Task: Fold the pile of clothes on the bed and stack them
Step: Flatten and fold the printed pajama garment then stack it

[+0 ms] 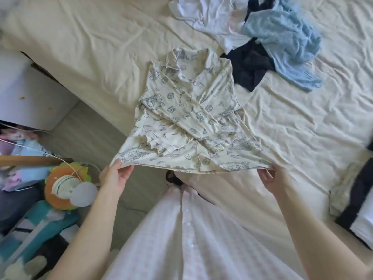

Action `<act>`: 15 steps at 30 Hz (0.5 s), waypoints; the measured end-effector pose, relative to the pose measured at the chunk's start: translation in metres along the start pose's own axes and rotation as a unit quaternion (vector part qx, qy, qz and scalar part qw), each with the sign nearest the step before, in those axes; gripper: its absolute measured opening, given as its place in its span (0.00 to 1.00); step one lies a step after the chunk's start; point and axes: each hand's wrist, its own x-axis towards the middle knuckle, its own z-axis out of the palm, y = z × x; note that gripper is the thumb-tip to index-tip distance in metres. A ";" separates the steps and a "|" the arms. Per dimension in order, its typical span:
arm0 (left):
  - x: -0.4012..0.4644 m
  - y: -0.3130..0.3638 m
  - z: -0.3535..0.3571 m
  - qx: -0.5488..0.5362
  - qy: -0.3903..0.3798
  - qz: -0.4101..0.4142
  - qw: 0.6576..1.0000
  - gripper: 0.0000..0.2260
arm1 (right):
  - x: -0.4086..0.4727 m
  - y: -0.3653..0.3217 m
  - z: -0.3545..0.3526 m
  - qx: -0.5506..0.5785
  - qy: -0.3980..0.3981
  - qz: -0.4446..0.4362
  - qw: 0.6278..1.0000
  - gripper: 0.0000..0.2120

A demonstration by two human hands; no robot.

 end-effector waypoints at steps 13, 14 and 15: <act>0.044 0.101 0.120 -0.059 -0.038 0.023 0.997 0.07 | -0.013 -0.102 0.153 0.054 -0.045 -0.039 0.997 0.06; 0.054 0.111 0.134 -0.061 -0.046 0.021 0.997 0.07 | -0.009 -0.111 0.169 0.061 -0.049 -0.039 0.996 0.06; 0.066 0.121 0.150 -0.064 -0.056 0.016 0.996 0.06 | -0.003 -0.120 0.186 0.067 -0.051 -0.037 0.996 0.05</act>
